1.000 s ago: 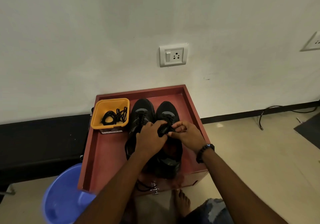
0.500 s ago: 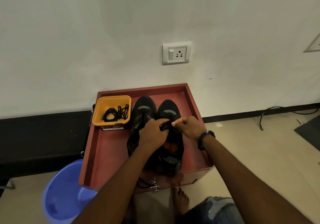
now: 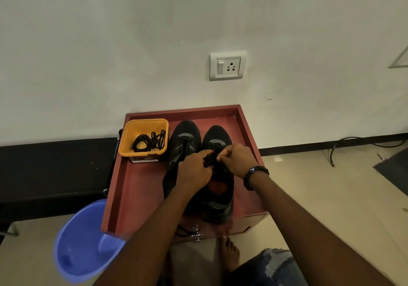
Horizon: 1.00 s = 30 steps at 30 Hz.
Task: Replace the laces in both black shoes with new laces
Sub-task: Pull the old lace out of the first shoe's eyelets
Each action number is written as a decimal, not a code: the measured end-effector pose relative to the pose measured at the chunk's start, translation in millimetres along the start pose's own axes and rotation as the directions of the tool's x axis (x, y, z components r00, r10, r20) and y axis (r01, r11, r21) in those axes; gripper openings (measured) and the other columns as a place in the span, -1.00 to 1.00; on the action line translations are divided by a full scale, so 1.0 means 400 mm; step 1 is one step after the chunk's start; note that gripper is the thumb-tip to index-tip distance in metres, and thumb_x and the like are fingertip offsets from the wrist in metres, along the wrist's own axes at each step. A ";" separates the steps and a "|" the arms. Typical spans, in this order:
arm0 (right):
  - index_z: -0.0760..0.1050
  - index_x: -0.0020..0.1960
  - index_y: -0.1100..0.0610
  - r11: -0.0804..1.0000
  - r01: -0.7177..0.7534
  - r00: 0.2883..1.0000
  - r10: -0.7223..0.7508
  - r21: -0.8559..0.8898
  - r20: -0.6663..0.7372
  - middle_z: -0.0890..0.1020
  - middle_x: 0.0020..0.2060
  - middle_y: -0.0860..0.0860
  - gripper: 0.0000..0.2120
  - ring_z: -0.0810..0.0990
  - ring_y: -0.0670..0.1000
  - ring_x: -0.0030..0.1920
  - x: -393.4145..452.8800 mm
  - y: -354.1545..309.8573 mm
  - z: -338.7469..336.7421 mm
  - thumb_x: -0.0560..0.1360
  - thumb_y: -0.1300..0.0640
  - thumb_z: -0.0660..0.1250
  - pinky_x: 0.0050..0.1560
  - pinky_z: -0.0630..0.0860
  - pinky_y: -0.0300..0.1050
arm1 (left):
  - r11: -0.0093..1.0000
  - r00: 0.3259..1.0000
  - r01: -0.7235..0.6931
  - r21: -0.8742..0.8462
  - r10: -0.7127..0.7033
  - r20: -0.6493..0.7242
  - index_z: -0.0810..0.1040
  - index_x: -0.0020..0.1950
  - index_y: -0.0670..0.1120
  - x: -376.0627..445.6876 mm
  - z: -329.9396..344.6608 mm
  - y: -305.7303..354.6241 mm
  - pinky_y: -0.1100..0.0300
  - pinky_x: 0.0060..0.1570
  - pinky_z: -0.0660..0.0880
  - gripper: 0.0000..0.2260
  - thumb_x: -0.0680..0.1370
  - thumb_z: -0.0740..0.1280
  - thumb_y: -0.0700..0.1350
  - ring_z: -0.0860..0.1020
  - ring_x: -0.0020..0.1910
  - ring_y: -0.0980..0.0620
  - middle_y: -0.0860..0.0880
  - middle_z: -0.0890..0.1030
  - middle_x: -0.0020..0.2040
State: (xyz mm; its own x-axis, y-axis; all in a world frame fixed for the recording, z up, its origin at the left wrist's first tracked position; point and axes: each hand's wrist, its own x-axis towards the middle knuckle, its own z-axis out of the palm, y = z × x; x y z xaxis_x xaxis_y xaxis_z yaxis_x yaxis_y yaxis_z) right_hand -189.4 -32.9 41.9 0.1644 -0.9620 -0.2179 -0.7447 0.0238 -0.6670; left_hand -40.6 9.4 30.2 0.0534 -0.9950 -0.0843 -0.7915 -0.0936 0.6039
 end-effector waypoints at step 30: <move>0.40 0.13 0.05 0.880 0.237 0.968 -0.249 -0.411 0.026 0.53 -0.05 0.04 -0.75 0.56 0.07 -0.12 0.019 0.010 -0.039 0.51 0.24 0.35 -0.05 0.59 -0.03 | 0.992 0.997 -0.033 0.121 0.041 -0.068 0.51 0.26 0.04 -0.012 0.022 -0.001 0.00 0.07 0.51 -0.69 0.52 0.37 -0.02 0.61 0.04 -0.08 -0.03 0.62 0.05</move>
State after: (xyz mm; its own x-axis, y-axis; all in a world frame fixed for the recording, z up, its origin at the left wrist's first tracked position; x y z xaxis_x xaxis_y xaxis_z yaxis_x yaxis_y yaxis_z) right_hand -201.3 -44.4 48.5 0.3609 -0.9304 -0.0632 -0.8825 -0.3189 -0.3456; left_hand -45.8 14.4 23.3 0.0618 -0.9981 -0.0056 -0.8607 -0.0562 0.5059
